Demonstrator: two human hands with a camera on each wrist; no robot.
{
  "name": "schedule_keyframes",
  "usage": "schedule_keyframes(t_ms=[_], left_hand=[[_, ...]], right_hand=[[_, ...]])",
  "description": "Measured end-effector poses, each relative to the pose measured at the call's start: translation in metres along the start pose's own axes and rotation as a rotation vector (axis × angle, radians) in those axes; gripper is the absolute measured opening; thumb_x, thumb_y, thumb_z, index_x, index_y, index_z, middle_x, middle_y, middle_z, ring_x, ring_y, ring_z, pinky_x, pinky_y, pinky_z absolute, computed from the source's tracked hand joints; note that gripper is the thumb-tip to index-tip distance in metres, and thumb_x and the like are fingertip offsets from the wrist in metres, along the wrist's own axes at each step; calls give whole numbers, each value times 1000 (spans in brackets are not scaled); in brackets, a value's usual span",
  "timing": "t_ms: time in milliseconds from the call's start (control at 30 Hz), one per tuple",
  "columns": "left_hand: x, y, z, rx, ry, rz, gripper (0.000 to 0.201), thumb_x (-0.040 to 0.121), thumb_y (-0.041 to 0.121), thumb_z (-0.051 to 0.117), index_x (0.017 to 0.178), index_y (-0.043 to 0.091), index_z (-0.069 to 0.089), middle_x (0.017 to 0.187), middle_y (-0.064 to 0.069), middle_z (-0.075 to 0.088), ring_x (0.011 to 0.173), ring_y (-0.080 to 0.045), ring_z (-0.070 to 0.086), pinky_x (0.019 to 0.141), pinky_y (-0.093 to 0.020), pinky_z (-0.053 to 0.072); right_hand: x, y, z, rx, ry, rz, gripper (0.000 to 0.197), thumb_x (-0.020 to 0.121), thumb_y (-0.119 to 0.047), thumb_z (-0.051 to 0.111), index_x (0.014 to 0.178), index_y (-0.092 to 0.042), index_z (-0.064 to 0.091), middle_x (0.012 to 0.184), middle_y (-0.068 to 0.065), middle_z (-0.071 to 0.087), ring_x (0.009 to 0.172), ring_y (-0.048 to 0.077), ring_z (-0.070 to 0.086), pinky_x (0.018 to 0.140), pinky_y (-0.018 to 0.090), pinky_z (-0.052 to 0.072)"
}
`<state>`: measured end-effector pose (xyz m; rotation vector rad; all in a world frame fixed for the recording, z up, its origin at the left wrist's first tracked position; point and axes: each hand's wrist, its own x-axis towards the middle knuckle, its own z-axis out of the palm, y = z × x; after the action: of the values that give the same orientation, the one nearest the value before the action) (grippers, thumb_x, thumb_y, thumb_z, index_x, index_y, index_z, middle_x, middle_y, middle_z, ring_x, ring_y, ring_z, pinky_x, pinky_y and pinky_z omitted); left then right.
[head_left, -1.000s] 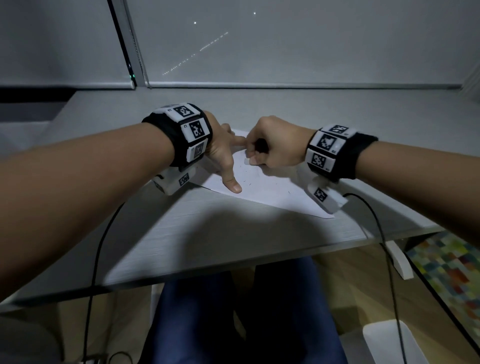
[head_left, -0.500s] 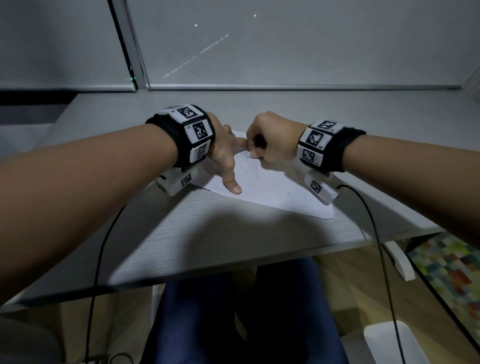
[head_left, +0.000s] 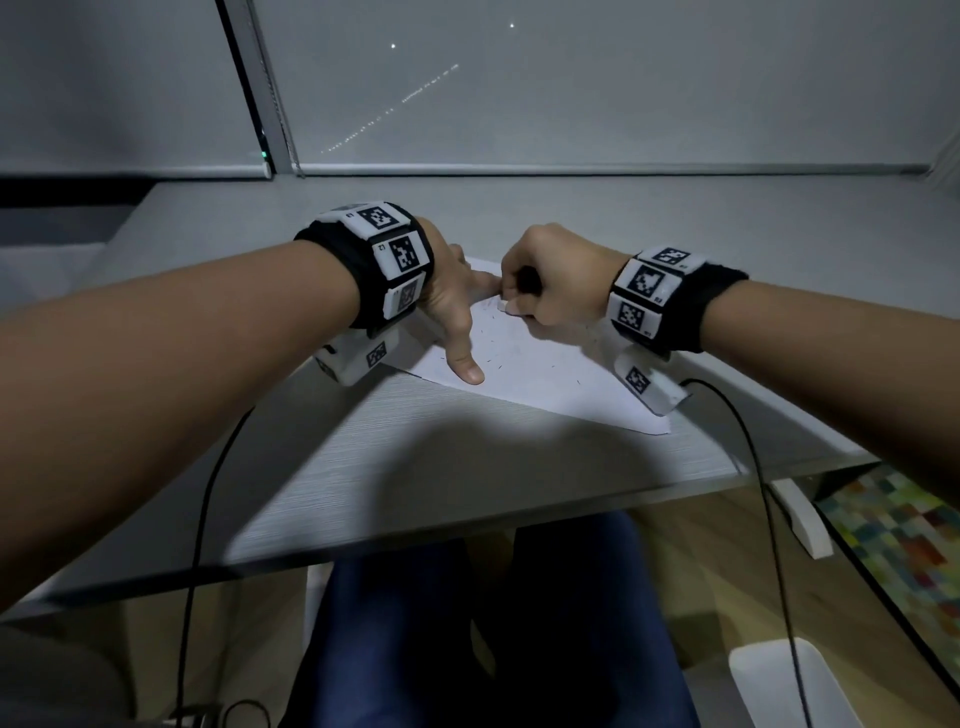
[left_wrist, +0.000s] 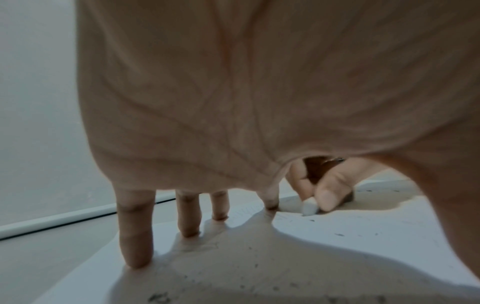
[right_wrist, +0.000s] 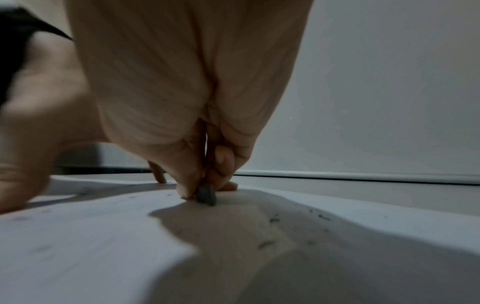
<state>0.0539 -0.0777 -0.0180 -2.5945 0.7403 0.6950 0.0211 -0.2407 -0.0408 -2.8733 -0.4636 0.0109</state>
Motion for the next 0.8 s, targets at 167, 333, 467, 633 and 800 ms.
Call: schedule_keyframes(t_ms=[167,333,467,633,800], left_hand=[[-3,0,-2,-8,-16,18,138,47,80,86,156,62,5,160,-9,23,148,-39,29,102,-53,44],[0,1,-1,27,5,15,134,51,81,84,159,56,10,160,-9,28,146,-38,33,93,-48,43],[-2,1,-1,-14,-8,7,132,56,76,84,161,53,8,162,-9,21,151,-38,24,104,-54,39],[-8,1,-3,-59,-48,38,148,16,86,79,150,68,18,153,-10,25,146,-41,28,106,-58,44],[0,1,-1,-30,1,11,136,54,74,86,162,50,9,155,-12,30,145,-41,32,92,-49,40]], right_hand=[[-24,-3,3,14,-101,-98,4,88,-17,75,86,-17,72,81,-4,74,74,13,69,73,30,59],[-13,-5,-7,20,-76,-123,11,89,-28,80,86,-17,78,78,-3,76,68,9,67,65,23,54],[-1,-4,3,0,-30,-67,6,88,-17,74,83,-15,73,75,-1,72,68,15,66,69,32,56],[-26,-10,-2,48,-199,-121,11,90,-16,77,82,-19,71,60,-18,67,59,-4,63,61,12,46],[0,-3,-9,-2,-60,-110,5,87,-21,80,84,-18,77,73,-6,72,62,1,61,64,19,47]])
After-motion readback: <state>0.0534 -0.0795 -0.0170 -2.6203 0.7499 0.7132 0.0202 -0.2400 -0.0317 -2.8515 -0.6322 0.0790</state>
